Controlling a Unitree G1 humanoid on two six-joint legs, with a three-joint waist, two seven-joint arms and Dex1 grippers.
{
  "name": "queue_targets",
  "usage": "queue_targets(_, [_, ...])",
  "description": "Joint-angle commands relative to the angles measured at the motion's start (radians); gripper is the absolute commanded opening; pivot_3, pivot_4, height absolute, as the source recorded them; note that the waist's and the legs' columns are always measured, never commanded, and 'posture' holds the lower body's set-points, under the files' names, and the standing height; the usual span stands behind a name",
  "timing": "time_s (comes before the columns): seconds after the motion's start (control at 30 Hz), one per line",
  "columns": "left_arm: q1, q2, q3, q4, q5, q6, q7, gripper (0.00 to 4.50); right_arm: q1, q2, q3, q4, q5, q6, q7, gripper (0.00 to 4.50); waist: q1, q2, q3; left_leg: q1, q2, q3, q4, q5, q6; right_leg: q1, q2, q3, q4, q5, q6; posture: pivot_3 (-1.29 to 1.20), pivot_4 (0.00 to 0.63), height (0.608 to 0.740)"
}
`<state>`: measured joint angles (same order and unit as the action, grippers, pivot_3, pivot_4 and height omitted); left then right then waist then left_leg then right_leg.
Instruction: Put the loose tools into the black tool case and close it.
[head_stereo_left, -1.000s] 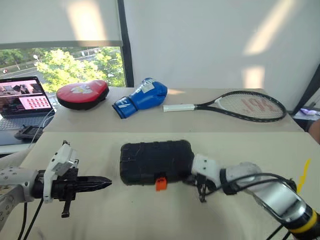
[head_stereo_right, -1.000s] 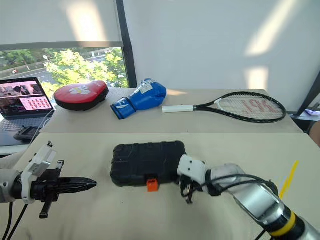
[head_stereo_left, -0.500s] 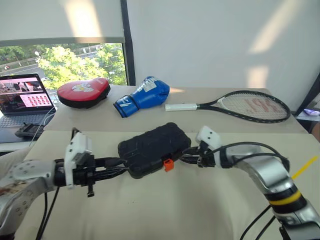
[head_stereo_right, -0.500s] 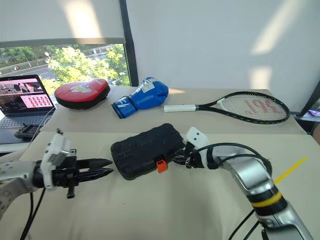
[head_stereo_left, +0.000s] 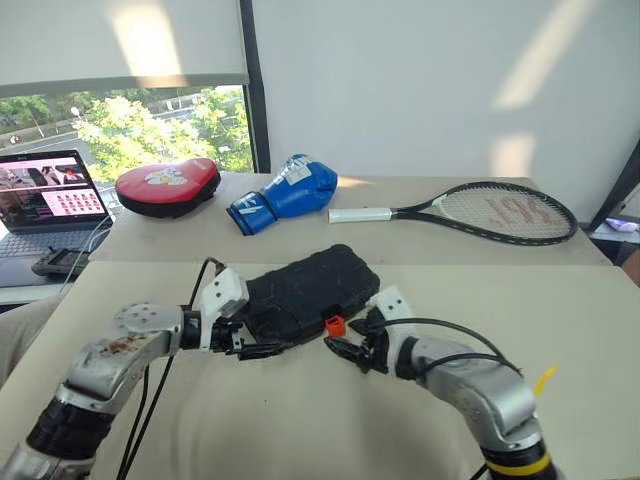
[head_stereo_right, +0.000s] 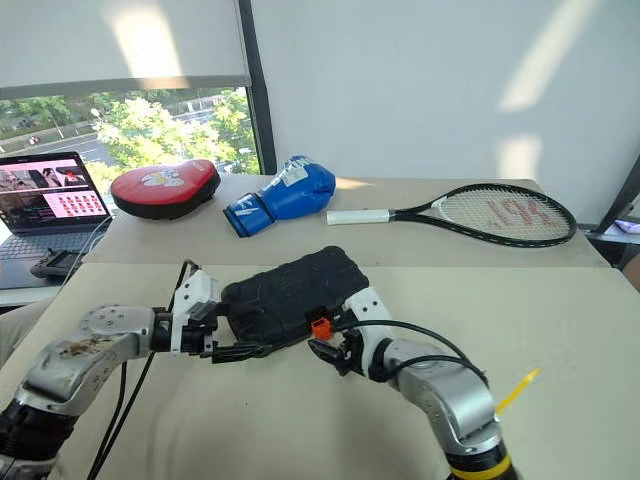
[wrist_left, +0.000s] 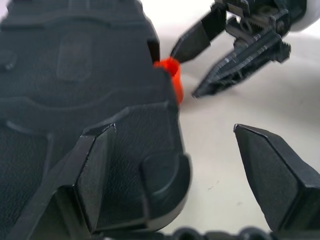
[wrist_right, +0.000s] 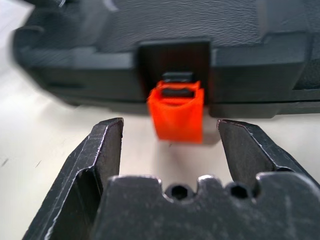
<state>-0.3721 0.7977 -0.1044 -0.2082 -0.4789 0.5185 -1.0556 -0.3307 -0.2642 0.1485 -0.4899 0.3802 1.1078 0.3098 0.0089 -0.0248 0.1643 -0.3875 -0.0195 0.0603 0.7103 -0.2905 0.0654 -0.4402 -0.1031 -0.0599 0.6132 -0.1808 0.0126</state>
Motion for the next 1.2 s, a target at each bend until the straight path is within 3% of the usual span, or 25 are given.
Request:
queue_targets(0.03, [-0.029, -0.002, 0.0, 0.022, 0.03, -0.034, -0.023, 4.09, -0.012, 0.015, 0.012, -0.016, -0.002, 0.015, -0.02, 3.51, 0.0, 0.0, 0.0, 0.0, 0.0, 0.0, 0.0, 0.0, 0.0, 0.0, 0.0, 0.0, 0.0, 0.0, 0.0, 0.0, 0.15, 0.74])
queue_targets(0.47, [-0.023, -0.01, 0.013, 0.013, 0.044, -0.03, -0.036, 4.09, -0.004, -0.003, 0.048, -0.006, -0.019, 0.021, -0.033, 3.51, -0.006, 0.0, 0.0, 0.0, 0.0, 0.0, 0.0, 0.0, 0.001, 0.0, 0.0, 0.0, 0.0, 0.0, 0.001, 0.0, 0.15, 0.74])
queue_targets(0.5, [-0.023, -0.011, 0.014, 0.012, 0.044, -0.03, -0.035, 4.22, -0.005, -0.002, 0.05, -0.001, -0.021, 0.017, -0.033, 3.01, -0.006, 0.0, 0.0, 0.0, 0.0, 0.0, 0.0, 0.0, 0.001, 0.0, 0.0, 0.0, 0.0, 0.0, 0.001, 0.0, 0.15, 0.74])
queue_targets(0.53, [-0.021, -0.011, 0.015, 0.011, 0.044, -0.03, -0.035, 4.22, -0.006, 0.001, 0.052, 0.005, -0.023, 0.013, -0.034, 2.86, -0.006, 0.0, 0.0, 0.0, 0.0, 0.0, 0.0, 0.0, 0.001, 0.0, 0.0, 0.0, 0.0, 0.0, 0.001, 0.0, 0.15, 0.74])
queue_targets(0.8, [-0.012, -0.013, 0.022, 0.011, 0.049, -0.032, -0.032, 4.22, -0.009, 0.021, 0.055, 0.022, -0.031, -0.013, -0.035, 0.07, -0.007, 0.0, 0.0, 0.0, 0.0, 0.0, 0.0, 0.0, 0.001, 0.0, 0.0, 0.0, 0.001, 0.0, 0.001, 0.0, 0.15, 0.74])
queue_targets(1.07, [-0.011, -0.021, 0.018, 0.019, 0.056, -0.037, -0.029, 4.22, -0.002, -0.001, 0.046, -0.037, 0.014, 0.006, 0.011, 0.07, -0.007, 0.0, 0.0, 0.0, 0.0, -0.001, 0.0, -0.001, 0.001, 0.0, 0.0, 0.0, 0.001, 0.0, 0.001, 0.0, 0.15, 0.74])
queue_targets(1.1, [-0.011, -0.022, 0.017, 0.02, 0.057, -0.037, -0.029, 4.22, 0.002, 0.001, 0.042, -0.042, 0.018, 0.012, 0.009, 0.62, -0.007, 0.0, 0.0, 0.0, 0.0, -0.001, 0.0, -0.001, 0.001, 0.0, 0.0, 0.0, 0.0, 0.0, 0.001, 0.0, 0.15, 0.74])
queue_targets(1.2, [-0.011, -0.024, 0.016, 0.02, 0.058, -0.038, -0.031, 4.22, 0.016, 0.01, 0.035, -0.061, 0.029, 0.043, -0.004, 1.42, -0.008, 0.0, 0.0, 0.0, 0.0, -0.001, 0.0, -0.001, 0.001, 0.0, 0.0, 0.0, 0.001, 0.0, 0.001, 0.0, 0.15, 0.74])
